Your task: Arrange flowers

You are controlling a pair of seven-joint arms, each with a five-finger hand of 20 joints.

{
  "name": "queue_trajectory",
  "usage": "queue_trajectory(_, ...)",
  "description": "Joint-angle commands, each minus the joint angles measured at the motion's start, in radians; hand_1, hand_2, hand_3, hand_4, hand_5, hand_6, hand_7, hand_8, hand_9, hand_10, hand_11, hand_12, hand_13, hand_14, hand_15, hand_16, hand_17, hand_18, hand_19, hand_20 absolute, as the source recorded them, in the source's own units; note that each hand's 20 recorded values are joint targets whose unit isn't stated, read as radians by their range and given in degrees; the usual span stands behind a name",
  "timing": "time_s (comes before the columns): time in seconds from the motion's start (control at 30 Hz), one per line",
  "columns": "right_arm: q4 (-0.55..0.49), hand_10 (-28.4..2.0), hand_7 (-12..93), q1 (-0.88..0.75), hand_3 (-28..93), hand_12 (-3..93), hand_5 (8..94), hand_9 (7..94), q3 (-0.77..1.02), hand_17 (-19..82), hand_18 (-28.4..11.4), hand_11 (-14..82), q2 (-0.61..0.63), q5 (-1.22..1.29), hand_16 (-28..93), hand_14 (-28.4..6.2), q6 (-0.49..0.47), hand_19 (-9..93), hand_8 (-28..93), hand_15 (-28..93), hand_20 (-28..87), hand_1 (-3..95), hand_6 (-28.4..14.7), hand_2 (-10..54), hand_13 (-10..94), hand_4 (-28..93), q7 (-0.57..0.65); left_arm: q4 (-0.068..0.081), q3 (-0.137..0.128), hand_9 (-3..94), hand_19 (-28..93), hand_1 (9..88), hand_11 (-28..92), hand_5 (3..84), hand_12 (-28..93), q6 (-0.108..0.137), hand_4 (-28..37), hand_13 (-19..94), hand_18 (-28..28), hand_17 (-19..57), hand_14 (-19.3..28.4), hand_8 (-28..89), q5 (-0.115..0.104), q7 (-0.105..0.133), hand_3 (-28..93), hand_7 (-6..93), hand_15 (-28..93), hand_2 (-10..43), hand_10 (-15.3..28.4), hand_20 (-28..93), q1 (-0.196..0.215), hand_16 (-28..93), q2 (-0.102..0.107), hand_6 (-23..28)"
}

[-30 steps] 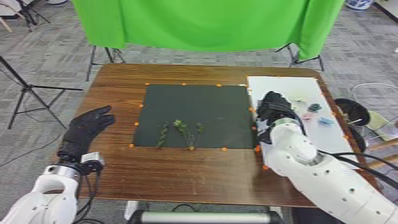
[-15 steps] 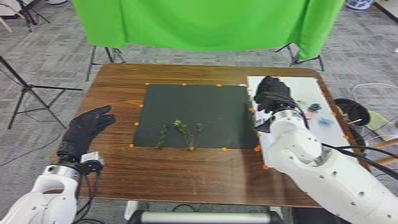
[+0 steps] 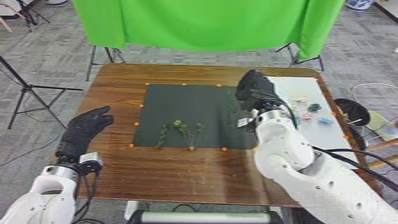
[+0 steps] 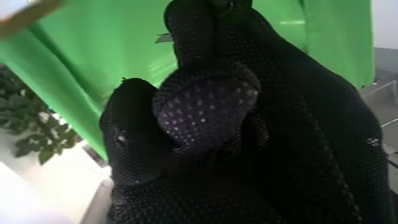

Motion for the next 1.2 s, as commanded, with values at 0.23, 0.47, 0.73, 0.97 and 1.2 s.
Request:
queue_trajectory(0.23, 0.043, -11.2, 23, -0.085, 66, 38.9, 80.7, 93.3, -0.042, 74, -4.4, 15.6, -0.057, -0.030, 25, -0.1, -0.034, 86, 14, 56, 44, 57.2, -3.6, -9.5, 94, 13, 0.019, -0.005, -0.004, 47.8, 11, 27.7, 21, 48.1, 14, -0.008, -20.9, 37, 12.3, 6.3, 15.6, -7, -0.002, -0.010, 70, 15.7, 18, -9.5, 12.6, 18, 0.014, 1, -0.005, 2.2)
queue_trajectory(0.47, 0.081, -11.3, 22, -0.093, 66, 36.6, 80.7, 93.5, -0.053, 74, -4.3, 15.3, -0.060, -0.025, 25, -0.1, -0.049, 86, 14, 56, 44, 57.2, -3.6, -9.5, 94, 12, 0.027, -0.006, -0.004, 47.9, 11, 27.7, 21, 48.0, 14, -0.008, -20.9, 37, 12.3, 6.3, 15.6, -7, -0.002, -0.009, 70, 15.8, 18, -9.5, 12.6, 18, 0.015, 1, -0.006, 2.2)
queue_trajectory(0.73, 0.091, -11.3, 22, -0.112, 66, 33.3, 80.6, 93.5, -0.046, 74, -4.6, 14.2, -0.063, -0.009, 24, -0.4, -0.068, 85, 13, 56, 43, 57.4, -3.4, -9.5, 94, 11, 0.041, -0.002, 0.001, 47.9, 11, 27.8, 21, 48.0, 14, -0.016, -20.9, 37, 12.3, 6.3, 15.6, -7, -0.002, -0.012, 70, 15.9, 18, -9.5, 12.5, 18, 0.008, 1, -0.006, 2.1)
queue_trajectory(0.97, 0.099, -11.2, 22, -0.121, 66, 32.6, 80.1, 93.6, -0.054, 74, -4.7, 13.5, -0.069, 0.006, 24, -0.6, -0.064, 85, 13, 55, 43, 57.3, -3.2, -9.5, 94, 11, 0.048, -0.002, 0.002, 47.8, 11, 27.6, 21, 48.0, 14, -0.018, -21.0, 37, 12.3, 6.2, 15.6, -7, -0.005, -0.016, 70, 15.8, 18, -9.5, 12.6, 19, 0.010, 1, -0.005, 2.1)
queue_trajectory(1.2, 0.099, -11.0, 21, -0.122, 66, 32.8, 79.2, 93.4, -0.052, 74, -4.8, 12.3, -0.069, 0.012, 24, -0.8, -0.079, 85, 12, 55, 43, 57.1, -3.0, -9.5, 94, 8, 0.052, 0.003, 0.010, 47.8, 11, 27.2, 21, 48.0, 14, -0.026, -21.0, 37, 12.4, 6.1, 15.6, -7, -0.002, -0.023, 70, 15.7, 18, -9.4, 12.7, 18, 0.002, 1, -0.005, 2.1)
